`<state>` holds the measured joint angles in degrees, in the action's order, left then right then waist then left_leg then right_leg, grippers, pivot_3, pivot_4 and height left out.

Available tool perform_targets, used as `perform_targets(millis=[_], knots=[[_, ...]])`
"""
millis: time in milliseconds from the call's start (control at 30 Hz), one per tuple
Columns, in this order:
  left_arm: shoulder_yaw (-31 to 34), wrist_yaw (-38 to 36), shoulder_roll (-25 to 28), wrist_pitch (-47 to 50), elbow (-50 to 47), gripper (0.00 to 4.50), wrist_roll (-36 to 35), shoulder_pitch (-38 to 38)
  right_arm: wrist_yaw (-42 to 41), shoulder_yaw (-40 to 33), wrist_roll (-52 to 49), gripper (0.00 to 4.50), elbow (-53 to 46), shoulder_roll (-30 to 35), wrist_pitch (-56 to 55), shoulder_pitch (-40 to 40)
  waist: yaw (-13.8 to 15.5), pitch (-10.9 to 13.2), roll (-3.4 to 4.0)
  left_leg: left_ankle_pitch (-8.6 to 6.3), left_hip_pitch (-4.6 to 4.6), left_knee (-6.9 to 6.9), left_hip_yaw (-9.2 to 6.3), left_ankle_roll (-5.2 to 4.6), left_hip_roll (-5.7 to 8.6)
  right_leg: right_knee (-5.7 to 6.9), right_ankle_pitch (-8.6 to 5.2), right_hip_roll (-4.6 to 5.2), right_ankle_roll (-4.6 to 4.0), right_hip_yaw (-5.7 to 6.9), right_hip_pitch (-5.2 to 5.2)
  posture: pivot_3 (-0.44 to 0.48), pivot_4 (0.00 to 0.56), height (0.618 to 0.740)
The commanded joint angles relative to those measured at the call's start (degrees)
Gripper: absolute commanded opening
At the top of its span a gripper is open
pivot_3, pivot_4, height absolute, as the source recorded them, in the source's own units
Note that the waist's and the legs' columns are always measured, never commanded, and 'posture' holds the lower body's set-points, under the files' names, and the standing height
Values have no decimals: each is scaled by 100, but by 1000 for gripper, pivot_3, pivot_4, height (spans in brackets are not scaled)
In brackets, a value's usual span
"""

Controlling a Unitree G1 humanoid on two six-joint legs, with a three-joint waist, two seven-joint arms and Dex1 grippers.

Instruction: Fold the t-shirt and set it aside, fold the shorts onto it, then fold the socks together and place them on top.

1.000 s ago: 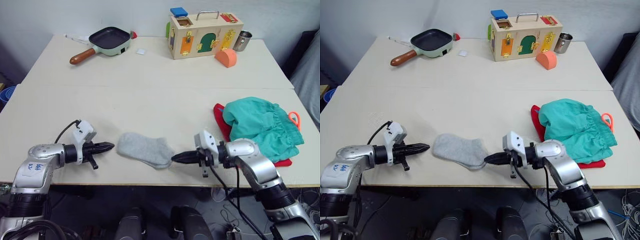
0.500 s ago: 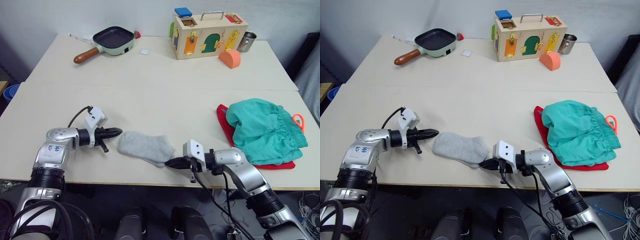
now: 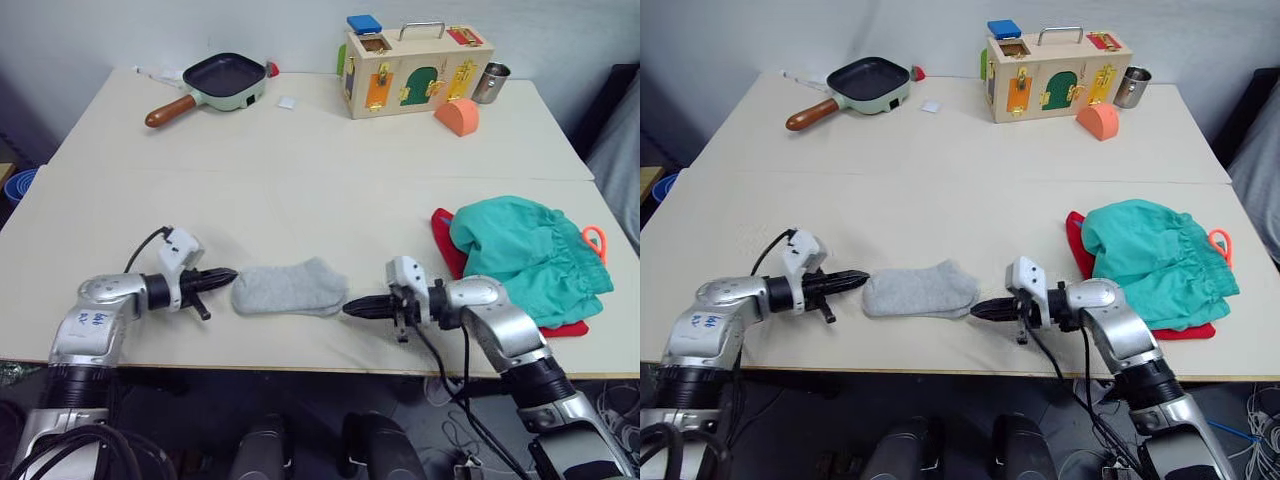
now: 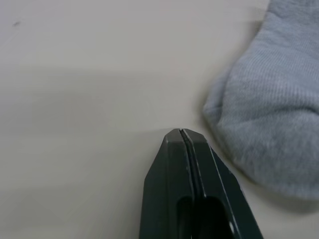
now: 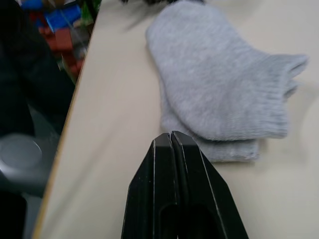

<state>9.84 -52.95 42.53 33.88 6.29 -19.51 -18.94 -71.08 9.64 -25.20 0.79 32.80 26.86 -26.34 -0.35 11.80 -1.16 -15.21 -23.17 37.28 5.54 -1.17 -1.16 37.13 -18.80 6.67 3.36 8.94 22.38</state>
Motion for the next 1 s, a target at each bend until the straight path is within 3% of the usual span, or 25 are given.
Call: perform_targets(millis=[33,200,333,733,867,1000], knots=[[540,-261,283,764,-614,897,-769,52,211,-354,-532,967,-434,177,1041,-255,13,0,0,0,-1,0,-2,0,-1,-3,0,1,0,1,0,0,150,740],[533,-350,604,2262,-983,2480,-1564,-25,713,-166,-677,2660,-549,401,2748,-751,21,1,1,-2,0,-1,-3,1,1,-4,0,7,-1,-3,3,0,150,740],[165,-12,492,2431,-914,2513,-1400,-223,993,151,-312,4000,-135,152,2730,-1160,18,1,1,-2,-2,-7,-2,2,3,-7,0,5,-2,-2,3,0,150,740],[-265,38,458,2348,-746,2513,-1342,-363,1218,387,-16,4000,172,-372,2559,-1504,10,1,1,-1,-8,-7,6,3,4,18,0,0,-1,-4,8,0,150,740],[-267,30,432,2331,-748,1643,-1374,-349,1241,350,-75,4034,88,-431,2656,-1503,6,1,1,-1,-9,-7,6,3,4,19,0,0,-2,-4,9,0,150,740],[-339,49,350,2358,-774,432,-1378,-335,1323,342,-8,3145,111,-481,2551,-1493,9,1,1,-1,-9,-7,6,3,4,19,0,0,-1,-5,9,0,150,740]])
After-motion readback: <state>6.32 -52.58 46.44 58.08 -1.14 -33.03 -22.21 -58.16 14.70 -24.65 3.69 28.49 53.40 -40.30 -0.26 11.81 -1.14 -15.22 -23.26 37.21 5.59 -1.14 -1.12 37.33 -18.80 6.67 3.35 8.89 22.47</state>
